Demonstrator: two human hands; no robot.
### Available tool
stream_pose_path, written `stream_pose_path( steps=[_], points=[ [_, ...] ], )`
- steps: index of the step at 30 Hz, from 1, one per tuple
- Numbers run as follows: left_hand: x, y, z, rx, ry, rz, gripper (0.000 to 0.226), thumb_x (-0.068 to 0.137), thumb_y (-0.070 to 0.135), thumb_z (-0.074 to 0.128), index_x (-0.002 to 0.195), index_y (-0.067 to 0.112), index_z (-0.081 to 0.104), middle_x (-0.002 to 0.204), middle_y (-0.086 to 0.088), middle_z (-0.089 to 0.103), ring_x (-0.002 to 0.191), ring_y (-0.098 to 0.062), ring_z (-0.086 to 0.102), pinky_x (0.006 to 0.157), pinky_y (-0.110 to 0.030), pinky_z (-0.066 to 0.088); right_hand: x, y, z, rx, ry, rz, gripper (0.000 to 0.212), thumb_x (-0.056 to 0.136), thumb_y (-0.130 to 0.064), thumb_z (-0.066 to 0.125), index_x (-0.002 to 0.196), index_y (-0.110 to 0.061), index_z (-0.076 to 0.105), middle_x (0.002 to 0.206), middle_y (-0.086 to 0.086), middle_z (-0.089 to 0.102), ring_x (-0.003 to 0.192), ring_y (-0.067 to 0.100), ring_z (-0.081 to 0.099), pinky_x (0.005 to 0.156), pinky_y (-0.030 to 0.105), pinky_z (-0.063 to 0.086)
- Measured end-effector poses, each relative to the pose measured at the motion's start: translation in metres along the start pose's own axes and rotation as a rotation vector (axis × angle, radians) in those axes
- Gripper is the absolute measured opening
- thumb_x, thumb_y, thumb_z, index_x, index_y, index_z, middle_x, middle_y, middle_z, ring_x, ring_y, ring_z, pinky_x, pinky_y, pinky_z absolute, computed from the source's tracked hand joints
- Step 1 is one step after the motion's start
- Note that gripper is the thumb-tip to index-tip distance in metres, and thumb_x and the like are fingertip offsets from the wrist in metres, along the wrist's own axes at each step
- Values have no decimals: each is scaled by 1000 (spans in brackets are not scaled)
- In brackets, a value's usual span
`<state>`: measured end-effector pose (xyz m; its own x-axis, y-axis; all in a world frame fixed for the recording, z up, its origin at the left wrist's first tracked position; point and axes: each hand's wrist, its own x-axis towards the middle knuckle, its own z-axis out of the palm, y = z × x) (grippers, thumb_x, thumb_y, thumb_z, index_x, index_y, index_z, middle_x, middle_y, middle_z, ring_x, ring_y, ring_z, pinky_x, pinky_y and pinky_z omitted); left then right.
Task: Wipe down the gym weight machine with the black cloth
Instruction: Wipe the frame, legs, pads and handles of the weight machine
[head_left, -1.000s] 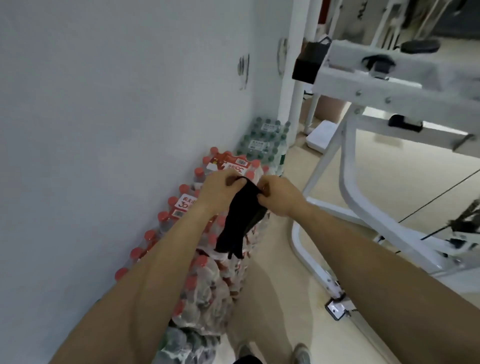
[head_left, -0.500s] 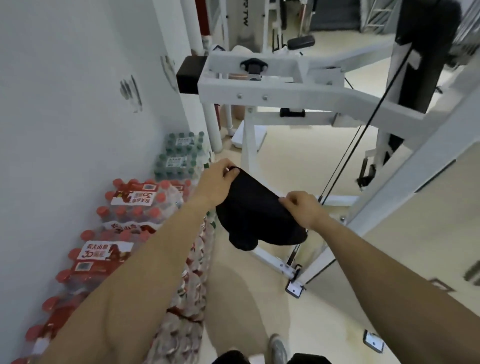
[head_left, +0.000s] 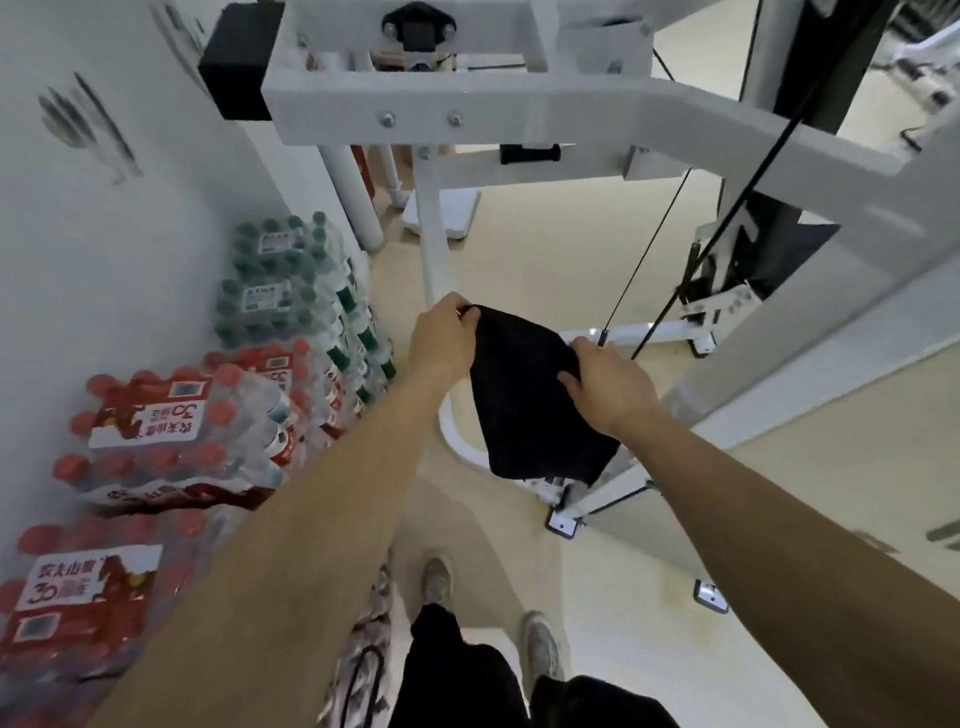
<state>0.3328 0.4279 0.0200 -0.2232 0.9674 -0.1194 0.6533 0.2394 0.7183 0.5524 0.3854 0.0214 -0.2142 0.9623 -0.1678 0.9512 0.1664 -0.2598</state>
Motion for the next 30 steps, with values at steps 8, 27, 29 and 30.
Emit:
stream_pose_path(
  steps=[8,27,29,30],
  points=[
    [63,-21,42,79,-149,125,25,103,25,47,120,12,60,118,-7,60,104,-24,60,85,-27,42,60,-7,35,-164,25,238,33,96,-18,55,128,-10,47,122,14,55,101,36,56,70,42,45],
    [-3,-37,121,706,-272,963,39,103,40,29,98,18,61,90,-2,65,78,-26,58,75,-39,41,-23,25,105,-166,203,218,45,100,-42,40,130,-12,54,118,8,62,105,31,57,96,43,39],
    [-8,-31,133,675,-234,991,38,103,38,32,94,16,62,85,-3,64,75,-26,58,72,-39,41,-27,33,107,-165,210,230,45,100,-40,39,128,-9,55,117,10,62,104,33,57,96,45,41],
    [-8,-30,135,664,-217,1000,38,104,37,32,92,16,61,83,-3,64,73,-26,57,70,-38,40,-27,33,108,-167,220,244,44,100,-39,39,126,-8,56,115,11,62,102,34,57,95,45,41]
  ],
)
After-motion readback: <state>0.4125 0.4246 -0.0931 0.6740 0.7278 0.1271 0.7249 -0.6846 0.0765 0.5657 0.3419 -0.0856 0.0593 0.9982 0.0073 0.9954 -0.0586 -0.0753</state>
